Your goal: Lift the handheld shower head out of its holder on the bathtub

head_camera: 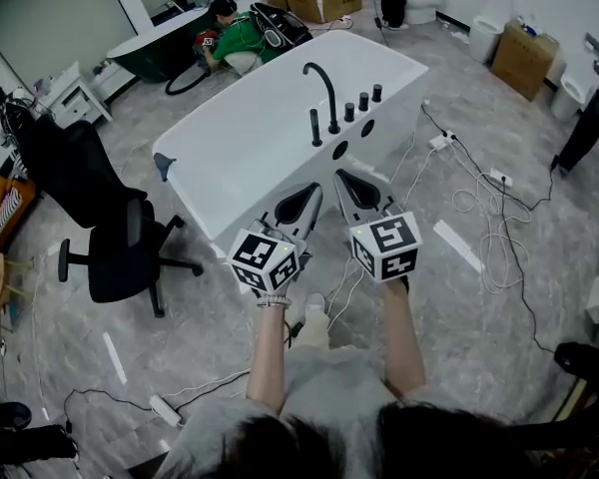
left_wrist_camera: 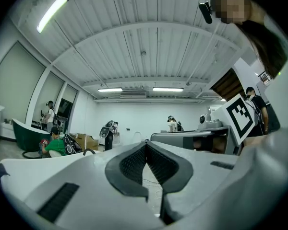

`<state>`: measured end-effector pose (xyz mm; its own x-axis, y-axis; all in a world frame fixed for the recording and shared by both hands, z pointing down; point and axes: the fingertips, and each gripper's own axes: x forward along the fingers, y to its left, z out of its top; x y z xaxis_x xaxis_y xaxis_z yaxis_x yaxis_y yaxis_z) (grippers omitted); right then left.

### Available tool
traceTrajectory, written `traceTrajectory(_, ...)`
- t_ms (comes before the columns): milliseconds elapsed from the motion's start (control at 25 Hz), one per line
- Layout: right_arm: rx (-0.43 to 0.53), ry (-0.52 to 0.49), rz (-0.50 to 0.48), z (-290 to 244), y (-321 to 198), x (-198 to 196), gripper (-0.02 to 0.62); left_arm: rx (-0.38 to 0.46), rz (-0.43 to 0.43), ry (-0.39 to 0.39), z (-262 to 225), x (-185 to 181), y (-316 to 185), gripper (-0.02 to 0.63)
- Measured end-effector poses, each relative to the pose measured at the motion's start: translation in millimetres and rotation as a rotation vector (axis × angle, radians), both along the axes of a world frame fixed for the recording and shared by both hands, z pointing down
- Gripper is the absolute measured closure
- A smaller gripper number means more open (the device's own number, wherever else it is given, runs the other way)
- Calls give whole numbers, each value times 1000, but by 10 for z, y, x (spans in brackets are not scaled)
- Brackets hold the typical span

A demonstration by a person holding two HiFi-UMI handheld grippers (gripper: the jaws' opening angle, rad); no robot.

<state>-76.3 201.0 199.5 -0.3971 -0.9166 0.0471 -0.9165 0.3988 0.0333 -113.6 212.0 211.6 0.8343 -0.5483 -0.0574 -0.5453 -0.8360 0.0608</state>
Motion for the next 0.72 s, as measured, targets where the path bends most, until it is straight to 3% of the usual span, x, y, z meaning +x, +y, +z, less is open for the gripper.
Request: traceTrajectory(720, -44, -13, 66, 174, -1106, 104, 595, -50, 80, 1, 156, 129, -1164, 601)
